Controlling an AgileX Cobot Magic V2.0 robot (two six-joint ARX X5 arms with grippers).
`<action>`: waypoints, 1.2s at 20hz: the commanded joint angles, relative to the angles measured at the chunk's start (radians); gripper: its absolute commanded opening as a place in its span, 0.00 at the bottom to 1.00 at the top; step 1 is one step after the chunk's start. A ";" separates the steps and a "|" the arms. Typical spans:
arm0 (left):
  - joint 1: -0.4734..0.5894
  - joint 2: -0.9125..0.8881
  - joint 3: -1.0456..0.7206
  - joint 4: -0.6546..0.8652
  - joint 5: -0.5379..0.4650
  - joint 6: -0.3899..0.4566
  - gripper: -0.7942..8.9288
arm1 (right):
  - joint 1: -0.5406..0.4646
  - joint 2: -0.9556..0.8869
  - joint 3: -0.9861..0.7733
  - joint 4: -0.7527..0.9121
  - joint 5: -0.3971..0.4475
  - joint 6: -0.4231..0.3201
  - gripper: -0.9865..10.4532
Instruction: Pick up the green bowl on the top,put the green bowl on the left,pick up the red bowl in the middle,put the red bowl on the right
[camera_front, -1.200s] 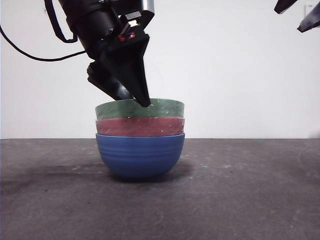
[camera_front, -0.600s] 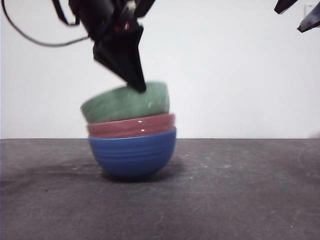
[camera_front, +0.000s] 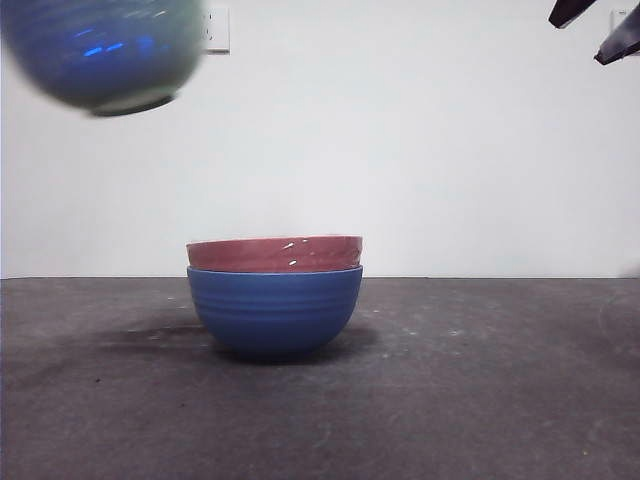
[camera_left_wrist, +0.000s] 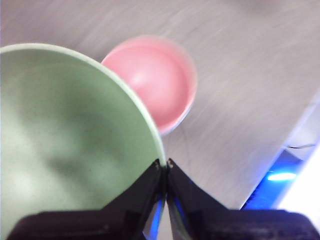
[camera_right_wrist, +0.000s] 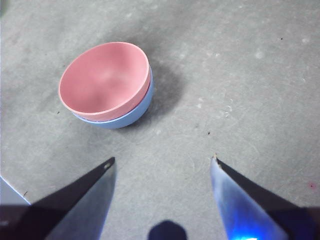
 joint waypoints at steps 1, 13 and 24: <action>-0.003 -0.091 -0.198 0.084 -0.032 -0.119 0.07 | 0.002 0.000 0.003 0.003 -0.002 0.007 0.36; -0.045 -0.056 -0.677 0.495 -0.025 -0.216 0.07 | 0.002 0.000 0.003 0.014 -0.002 0.029 0.36; -0.074 -0.011 -0.633 0.441 -0.028 -0.291 0.51 | 0.042 0.005 0.003 0.051 -0.005 0.032 0.36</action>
